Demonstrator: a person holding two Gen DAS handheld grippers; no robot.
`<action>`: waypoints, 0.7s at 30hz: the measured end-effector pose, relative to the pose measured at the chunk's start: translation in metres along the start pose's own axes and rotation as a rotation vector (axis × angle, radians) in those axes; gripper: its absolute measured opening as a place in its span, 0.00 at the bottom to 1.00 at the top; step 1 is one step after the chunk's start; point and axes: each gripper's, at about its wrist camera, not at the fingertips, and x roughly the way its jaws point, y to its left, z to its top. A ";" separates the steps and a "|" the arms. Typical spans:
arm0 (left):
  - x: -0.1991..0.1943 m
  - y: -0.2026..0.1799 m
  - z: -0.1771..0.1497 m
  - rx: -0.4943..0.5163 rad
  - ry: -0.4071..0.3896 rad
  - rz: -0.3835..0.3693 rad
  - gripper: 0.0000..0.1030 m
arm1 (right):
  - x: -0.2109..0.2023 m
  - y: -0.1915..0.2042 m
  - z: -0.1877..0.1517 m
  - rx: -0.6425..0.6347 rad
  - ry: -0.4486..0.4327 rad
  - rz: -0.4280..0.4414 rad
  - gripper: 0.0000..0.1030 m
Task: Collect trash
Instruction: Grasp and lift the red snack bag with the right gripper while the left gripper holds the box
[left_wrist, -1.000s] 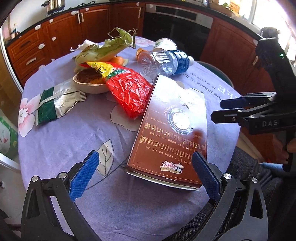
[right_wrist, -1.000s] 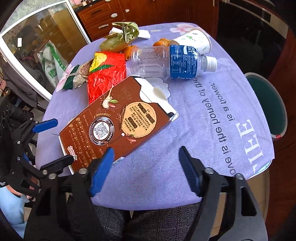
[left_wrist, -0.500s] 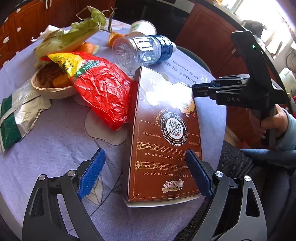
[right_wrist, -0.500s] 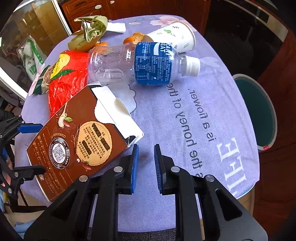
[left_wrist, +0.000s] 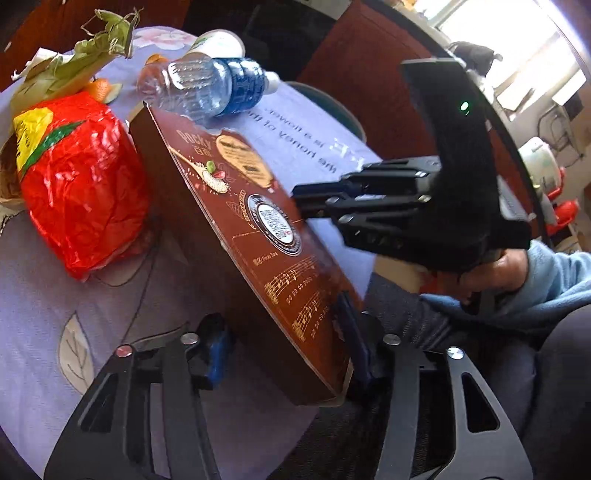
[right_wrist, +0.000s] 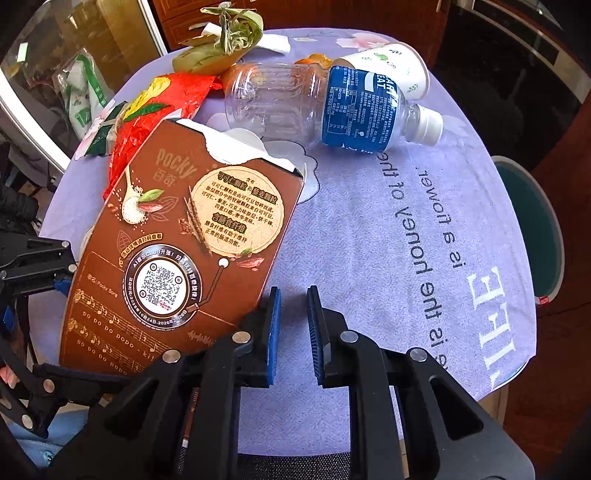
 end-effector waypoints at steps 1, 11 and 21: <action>-0.001 -0.005 0.002 -0.011 -0.014 -0.009 0.42 | -0.002 0.002 -0.004 -0.013 -0.001 0.011 0.15; -0.015 -0.052 0.012 -0.080 -0.090 0.213 0.22 | -0.025 -0.026 -0.016 0.040 -0.036 0.089 0.17; -0.113 -0.045 0.005 -0.159 -0.321 0.547 0.22 | -0.066 -0.015 0.020 -0.006 -0.205 0.139 0.68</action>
